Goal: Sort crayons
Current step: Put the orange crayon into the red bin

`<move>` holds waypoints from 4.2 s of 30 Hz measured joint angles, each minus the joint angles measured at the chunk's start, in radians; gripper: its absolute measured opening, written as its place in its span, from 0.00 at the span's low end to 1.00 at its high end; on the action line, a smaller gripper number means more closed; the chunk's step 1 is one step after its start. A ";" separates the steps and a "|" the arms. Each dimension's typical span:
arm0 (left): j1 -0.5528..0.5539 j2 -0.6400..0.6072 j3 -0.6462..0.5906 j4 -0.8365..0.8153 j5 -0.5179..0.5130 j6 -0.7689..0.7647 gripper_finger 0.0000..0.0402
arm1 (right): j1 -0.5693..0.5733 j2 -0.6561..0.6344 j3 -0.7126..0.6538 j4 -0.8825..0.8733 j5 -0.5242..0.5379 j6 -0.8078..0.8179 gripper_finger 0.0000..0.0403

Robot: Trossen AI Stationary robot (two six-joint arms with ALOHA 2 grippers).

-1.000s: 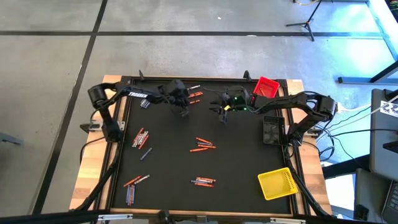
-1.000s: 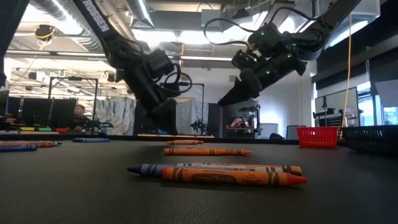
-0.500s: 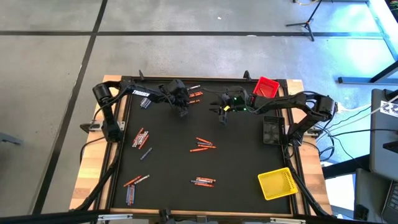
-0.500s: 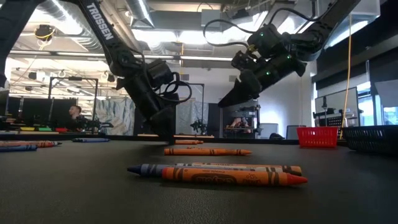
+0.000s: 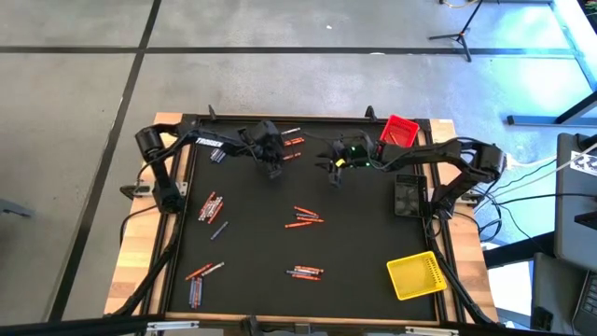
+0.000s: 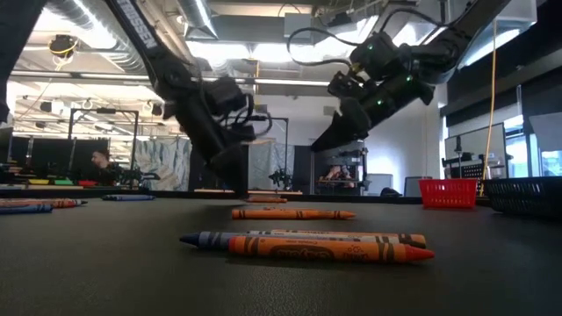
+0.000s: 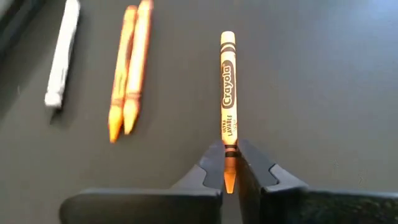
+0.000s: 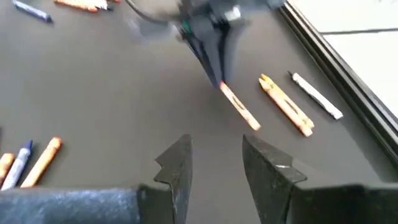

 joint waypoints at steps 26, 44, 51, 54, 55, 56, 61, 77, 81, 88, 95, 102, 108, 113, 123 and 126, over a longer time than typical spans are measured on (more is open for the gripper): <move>-0.288 -0.285 -0.429 0.898 0.011 -0.014 0.01 | 0.124 -0.146 -0.172 0.320 0.080 0.115 0.35; -0.369 -0.285 -0.408 0.961 -0.004 0.009 0.01 | 0.245 0.034 -0.098 0.713 -0.066 -0.043 0.41; -0.370 -0.285 -0.408 0.959 0.004 0.010 0.01 | 0.260 0.034 -0.094 0.714 -0.023 -0.080 0.23; -0.370 -0.285 -0.408 0.957 0.003 0.011 0.01 | 0.259 0.034 -0.094 0.713 -0.023 -0.081 0.09; -0.369 -0.285 -0.408 0.957 0.003 0.012 0.01 | 0.260 0.034 -0.094 0.713 -0.024 -0.081 0.05; -0.369 -0.285 -0.408 0.957 0.004 0.012 0.01 | 0.260 0.034 -0.094 0.713 -0.023 -0.084 0.04; -0.372 -0.285 -0.408 0.956 0.035 0.011 0.02 | 0.260 0.034 -0.093 0.710 0.009 -0.052 0.10; -0.379 -0.285 -0.407 0.836 -0.232 0.008 0.32 | 0.260 -0.101 -0.092 0.414 0.440 -0.140 0.04; -0.379 -0.285 -0.407 0.835 -0.266 0.008 0.32 | 0.247 -0.196 -0.092 0.240 0.621 -0.189 0.03; -0.379 -0.285 -0.407 0.831 -0.266 0.009 0.32 | 0.144 -0.365 -0.033 -0.247 0.839 -0.174 0.06; -0.379 -0.285 -0.407 0.830 -0.265 0.009 0.33 | -0.027 -0.433 -0.010 -0.556 0.828 -0.091 0.04; -0.379 -0.285 -0.407 0.830 -0.264 0.009 0.33 | -0.242 -0.410 -0.011 -0.655 0.712 -0.029 0.05; -0.379 -0.285 -0.407 0.830 -0.264 0.009 0.33 | -0.389 -0.361 -0.011 -0.643 0.629 -0.019 0.06; -0.379 -0.285 -0.407 0.830 -0.264 0.009 0.33 | -0.463 -0.295 -0.011 -0.652 0.594 0.025 0.06; -0.379 -0.285 -0.407 0.830 -0.264 0.009 0.33 | -0.541 -0.180 -0.011 -0.648 0.569 0.036 0.09; -0.379 -0.285 -0.407 0.830 -0.264 0.009 0.33 | -0.541 -0.169 -0.011 -0.644 0.569 0.027 0.11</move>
